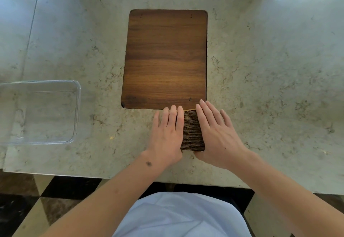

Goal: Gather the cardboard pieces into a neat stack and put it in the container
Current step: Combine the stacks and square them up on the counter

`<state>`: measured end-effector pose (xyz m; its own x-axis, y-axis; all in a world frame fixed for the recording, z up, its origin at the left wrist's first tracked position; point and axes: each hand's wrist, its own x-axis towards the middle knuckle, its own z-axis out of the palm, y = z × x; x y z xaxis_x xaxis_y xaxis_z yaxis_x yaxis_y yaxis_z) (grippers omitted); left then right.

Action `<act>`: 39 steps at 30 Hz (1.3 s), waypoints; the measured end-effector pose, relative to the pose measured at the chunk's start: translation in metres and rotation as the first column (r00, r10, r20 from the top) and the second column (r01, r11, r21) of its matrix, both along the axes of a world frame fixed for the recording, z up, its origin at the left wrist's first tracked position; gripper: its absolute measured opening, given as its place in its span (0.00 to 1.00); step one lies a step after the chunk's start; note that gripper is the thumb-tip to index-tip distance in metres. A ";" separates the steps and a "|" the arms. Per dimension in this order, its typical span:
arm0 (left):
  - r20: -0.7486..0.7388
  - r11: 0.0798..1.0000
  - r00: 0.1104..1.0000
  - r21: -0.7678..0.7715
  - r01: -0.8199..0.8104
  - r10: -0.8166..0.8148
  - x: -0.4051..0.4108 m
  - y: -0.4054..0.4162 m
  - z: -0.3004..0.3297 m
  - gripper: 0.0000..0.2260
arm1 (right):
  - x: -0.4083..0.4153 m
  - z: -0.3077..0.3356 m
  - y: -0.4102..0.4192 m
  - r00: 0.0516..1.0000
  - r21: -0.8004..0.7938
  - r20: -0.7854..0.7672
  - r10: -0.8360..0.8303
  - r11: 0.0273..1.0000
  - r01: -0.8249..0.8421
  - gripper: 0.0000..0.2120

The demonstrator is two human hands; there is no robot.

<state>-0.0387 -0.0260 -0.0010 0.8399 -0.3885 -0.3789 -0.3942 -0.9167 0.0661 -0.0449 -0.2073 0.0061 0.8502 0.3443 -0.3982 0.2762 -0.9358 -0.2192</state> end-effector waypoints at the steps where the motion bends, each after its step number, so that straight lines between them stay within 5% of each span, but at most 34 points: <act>1: -0.005 1.000 1.000 -0.007 -0.006 0.006 0.000 0.000 -0.001 0.49 | 0.002 0.001 0.002 1.000 0.008 0.005 0.004 1.000 -0.004 0.54; 10: 0.071 0.996 0.996 -0.070 0.061 -0.056 -0.007 0.003 -0.009 0.51 | -0.008 -0.014 0.016 0.990 0.085 0.141 -0.001 0.996 -0.011 0.52; 19: 0.037 0.991 0.999 -0.130 0.042 -0.037 0.007 0.003 -0.016 0.53 | 0.007 -0.021 0.015 0.995 0.143 0.103 0.007 0.989 -0.022 0.53; 27: 0.001 0.911 0.996 -0.403 0.084 -0.092 -0.005 0.029 -0.024 0.47 | -0.005 -0.023 0.001 0.992 0.259 0.125 0.024 0.964 -0.056 0.50; 39: 0.001 0.827 0.998 -0.559 0.052 -0.062 0.007 0.048 -0.032 0.42 | 0.016 -0.008 0.034 0.972 -0.044 0.118 0.203 0.979 -0.199 0.45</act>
